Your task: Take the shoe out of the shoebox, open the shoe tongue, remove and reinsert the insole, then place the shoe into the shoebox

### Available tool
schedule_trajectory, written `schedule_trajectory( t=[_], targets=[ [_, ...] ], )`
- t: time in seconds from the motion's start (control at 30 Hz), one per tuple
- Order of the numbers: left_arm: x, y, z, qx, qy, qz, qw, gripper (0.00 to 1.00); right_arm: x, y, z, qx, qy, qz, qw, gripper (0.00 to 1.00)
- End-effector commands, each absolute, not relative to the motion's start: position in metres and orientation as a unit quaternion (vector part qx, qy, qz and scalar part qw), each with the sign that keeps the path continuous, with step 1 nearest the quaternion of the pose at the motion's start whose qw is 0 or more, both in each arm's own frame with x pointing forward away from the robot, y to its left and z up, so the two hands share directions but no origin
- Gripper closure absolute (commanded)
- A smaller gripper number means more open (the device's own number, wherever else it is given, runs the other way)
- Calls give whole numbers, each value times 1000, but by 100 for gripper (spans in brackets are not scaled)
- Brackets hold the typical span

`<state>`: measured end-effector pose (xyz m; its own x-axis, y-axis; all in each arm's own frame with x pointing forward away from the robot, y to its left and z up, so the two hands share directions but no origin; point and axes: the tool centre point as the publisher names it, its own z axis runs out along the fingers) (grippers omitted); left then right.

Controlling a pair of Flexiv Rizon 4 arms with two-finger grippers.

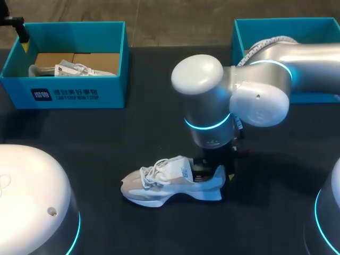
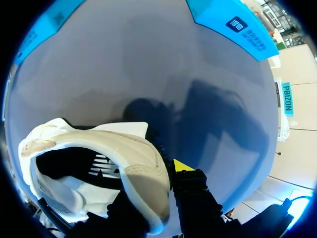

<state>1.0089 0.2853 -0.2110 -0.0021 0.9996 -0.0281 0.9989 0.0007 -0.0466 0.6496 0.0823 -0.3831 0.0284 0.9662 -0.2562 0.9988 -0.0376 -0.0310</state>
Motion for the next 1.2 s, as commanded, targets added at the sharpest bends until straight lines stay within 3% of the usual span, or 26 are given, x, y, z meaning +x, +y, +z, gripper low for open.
schedule_trajectory(
  t=[0.03,0.07,0.13,0.23,0.4,0.9,1.2],
  targets=[
    [1008,285,-211,-706,-707,25,6,0,651,83,-390,714,689,-103,72,99],
    [1008,285,-211,-706,-707,25,6,0,650,83,-390,714,689,-103,72,82],
    [1008,285,-211,-706,-707,25,6,0,649,83,-388,714,688,-103,71,62],
    [1008,285,-211,-706,-707,25,6,0,649,83,-386,715,688,-102,72,50],
    [1008,285,-211,-706,-707,25,6,0,648,85,-382,715,688,-101,72,0],
    [1008,285,-211,-706,-707,25,6,0,651,83,-339,705,702,-67,68,0],
    [1008,285,-211,-706,-707,25,6,0,656,69,-307,658,753,2,9,0]
  ],
)
